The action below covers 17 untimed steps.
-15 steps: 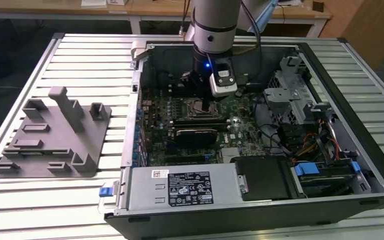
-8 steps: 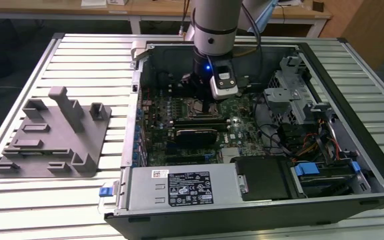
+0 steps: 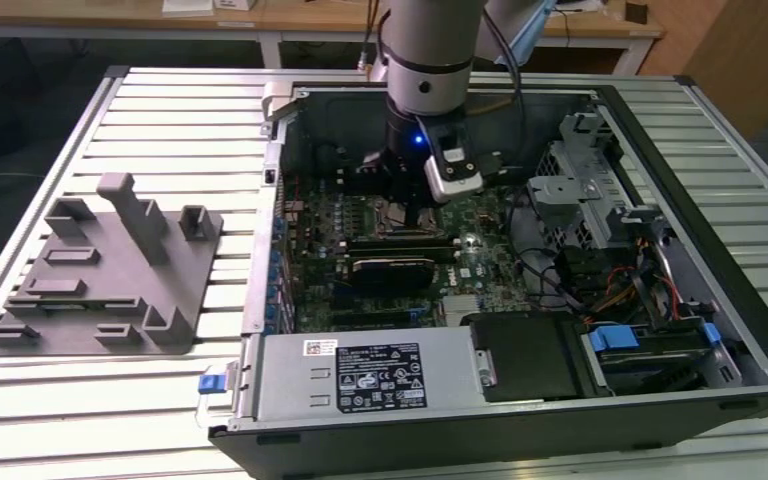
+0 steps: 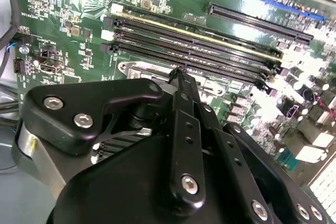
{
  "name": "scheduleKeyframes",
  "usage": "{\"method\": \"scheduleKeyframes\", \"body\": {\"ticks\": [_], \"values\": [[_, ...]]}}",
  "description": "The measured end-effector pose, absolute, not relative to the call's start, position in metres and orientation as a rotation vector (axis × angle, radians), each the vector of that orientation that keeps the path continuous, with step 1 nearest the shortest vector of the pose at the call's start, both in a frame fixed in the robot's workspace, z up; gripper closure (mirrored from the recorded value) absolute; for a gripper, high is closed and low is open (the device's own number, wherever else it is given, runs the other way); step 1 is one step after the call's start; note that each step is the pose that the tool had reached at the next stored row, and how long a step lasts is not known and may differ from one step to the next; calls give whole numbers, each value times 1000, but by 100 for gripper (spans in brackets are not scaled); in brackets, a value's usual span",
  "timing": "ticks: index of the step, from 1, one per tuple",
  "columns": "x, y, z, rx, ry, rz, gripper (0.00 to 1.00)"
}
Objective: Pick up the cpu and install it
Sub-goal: 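Install the second cpu locking lever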
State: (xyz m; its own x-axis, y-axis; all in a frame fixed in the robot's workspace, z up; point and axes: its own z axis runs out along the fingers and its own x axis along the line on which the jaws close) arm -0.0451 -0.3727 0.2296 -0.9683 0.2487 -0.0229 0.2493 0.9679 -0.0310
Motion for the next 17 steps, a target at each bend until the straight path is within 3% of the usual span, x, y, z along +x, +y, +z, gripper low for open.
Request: {"method": "scheduleKeyframes", "body": {"ticks": [17], "values": [[-47,-374,226,42,3118,-49,89]]}}
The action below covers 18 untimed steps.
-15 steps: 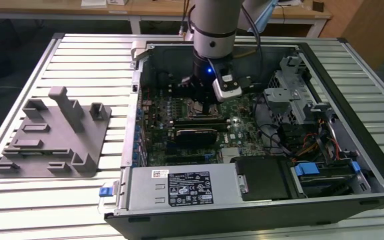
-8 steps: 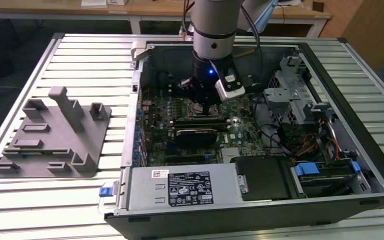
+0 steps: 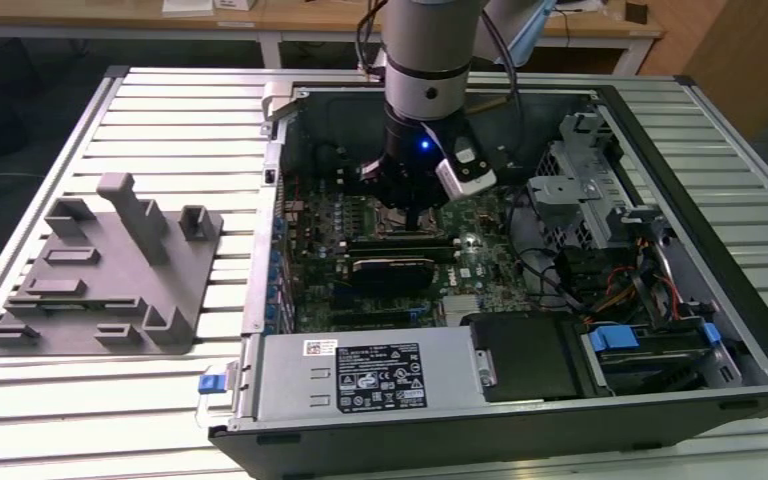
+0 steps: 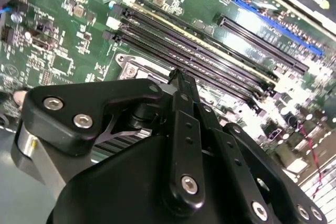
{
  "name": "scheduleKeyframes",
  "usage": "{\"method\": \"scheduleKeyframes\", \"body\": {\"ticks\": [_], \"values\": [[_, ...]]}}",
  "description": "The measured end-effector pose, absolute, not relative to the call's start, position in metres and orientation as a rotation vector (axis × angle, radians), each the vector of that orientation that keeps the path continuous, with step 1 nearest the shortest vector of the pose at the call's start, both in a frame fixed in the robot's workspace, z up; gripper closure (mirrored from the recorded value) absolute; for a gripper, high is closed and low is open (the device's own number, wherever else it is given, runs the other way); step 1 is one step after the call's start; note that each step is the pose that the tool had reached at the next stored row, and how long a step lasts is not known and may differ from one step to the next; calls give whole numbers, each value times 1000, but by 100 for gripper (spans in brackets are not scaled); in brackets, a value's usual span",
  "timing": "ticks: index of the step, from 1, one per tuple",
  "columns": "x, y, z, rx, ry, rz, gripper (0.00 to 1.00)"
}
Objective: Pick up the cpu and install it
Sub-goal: 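Install the second cpu locking lever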
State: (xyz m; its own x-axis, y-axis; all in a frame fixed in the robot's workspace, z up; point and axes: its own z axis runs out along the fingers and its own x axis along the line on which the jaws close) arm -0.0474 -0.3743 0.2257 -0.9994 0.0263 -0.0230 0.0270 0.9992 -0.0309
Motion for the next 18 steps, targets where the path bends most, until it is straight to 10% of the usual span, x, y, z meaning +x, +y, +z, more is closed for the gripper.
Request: {"method": "scheduleKeyframes", "body": {"ticks": [18], "values": [[-58,-377,222,-93,3115,-25,89]]}}
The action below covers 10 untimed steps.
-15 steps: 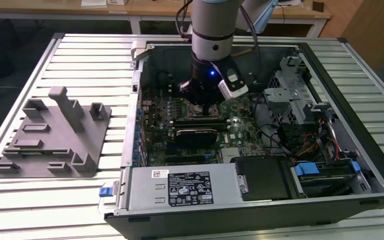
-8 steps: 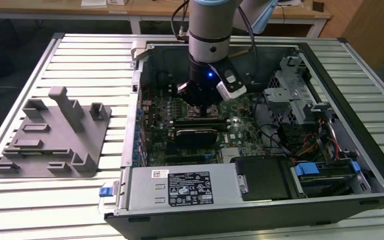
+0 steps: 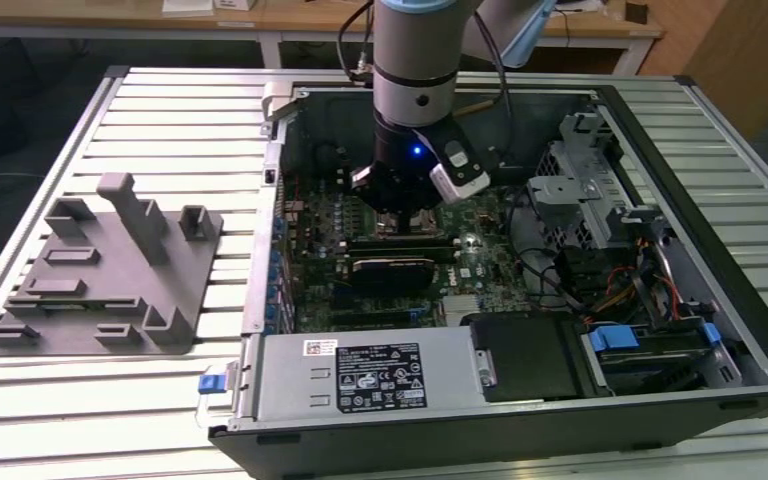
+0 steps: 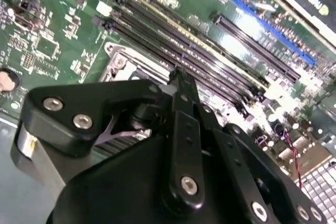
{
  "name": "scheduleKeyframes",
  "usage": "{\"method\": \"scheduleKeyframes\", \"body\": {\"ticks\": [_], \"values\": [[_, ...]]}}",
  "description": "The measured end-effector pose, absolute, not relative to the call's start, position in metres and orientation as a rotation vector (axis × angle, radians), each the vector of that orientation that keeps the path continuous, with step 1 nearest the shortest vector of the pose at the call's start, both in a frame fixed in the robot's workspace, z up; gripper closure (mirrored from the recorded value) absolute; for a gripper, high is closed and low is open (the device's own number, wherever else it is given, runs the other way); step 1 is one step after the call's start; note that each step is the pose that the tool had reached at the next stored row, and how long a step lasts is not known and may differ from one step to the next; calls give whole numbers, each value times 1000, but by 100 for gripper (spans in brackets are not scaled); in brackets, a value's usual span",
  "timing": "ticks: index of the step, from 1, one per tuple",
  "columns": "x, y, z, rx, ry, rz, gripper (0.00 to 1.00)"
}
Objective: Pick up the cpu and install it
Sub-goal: 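Install the second cpu locking lever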
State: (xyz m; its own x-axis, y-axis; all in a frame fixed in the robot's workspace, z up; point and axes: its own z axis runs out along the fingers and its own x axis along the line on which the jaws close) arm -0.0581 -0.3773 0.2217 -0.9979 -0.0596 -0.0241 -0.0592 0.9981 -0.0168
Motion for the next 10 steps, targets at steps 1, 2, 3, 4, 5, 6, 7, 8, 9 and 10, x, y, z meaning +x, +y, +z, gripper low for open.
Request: {"method": "scheduleKeyframes", "body": {"ticks": [1,2,3,4,5,6,7,8,9,10], "values": [[-58,-378,222,-93,3116,-24,89],[-58,-379,222,-92,3115,-19,89],[-58,-380,222,-92,3115,-11,89],[-58,-382,222,-92,3115,-5,89],[-58,-383,221,-92,3115,1,89],[-59,-385,221,-92,3115,7,89],[-59,-386,221,-92,3115,17,89],[-60,-386,220,-92,3114,29,89],[-61,-387,220,-92,3114,39,89],[-62,-388,219,-92,3114,47,89]]}}
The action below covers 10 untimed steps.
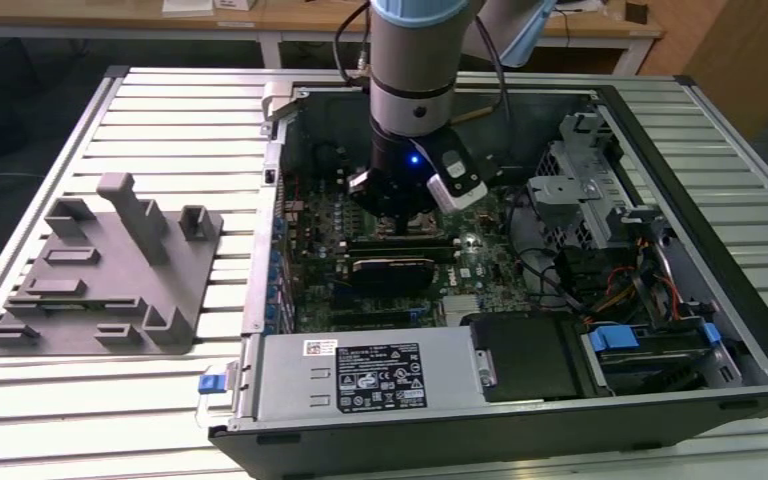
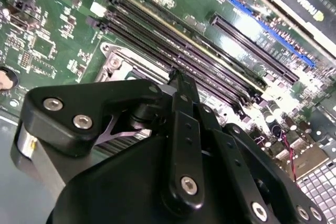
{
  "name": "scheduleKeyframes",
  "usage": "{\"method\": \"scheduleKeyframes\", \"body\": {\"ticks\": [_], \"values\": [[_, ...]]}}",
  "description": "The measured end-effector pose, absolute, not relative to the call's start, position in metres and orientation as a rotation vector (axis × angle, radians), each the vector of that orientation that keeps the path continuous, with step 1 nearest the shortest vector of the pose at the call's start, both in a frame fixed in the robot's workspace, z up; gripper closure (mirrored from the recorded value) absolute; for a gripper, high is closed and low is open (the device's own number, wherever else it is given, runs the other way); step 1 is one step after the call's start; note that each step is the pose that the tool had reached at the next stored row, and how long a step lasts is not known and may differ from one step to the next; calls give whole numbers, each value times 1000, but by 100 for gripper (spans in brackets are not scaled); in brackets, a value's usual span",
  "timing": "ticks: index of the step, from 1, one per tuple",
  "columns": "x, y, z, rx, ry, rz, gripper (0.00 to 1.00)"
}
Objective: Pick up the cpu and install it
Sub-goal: 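Install the second cpu locking lever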
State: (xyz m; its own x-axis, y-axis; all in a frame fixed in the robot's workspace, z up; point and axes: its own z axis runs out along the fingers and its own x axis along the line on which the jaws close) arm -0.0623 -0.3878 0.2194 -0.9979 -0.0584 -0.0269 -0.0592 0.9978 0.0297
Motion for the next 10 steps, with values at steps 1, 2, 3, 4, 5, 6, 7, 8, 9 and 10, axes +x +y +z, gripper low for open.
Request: {"method": "scheduleKeyframes", "body": {"ticks": [1,2,3,4,5,6,7,8,9,10], "values": [[-64,-388,219,-91,3114,55,89],[-65,-389,218,-91,3113,62,89],[-66,-390,217,-91,3113,68,89],[-67,-391,217,-91,3113,73,89],[-67,-392,216,-91,3113,78,89],[-67,-394,216,-91,3112,83,89],[-67,-395,216,-91,3112,88,89],[-68,-397,215,-91,3112,94,89],[-68,-399,215,-91,3112,100,89],[-68,-400,214,-91,3111,107,89]]}}
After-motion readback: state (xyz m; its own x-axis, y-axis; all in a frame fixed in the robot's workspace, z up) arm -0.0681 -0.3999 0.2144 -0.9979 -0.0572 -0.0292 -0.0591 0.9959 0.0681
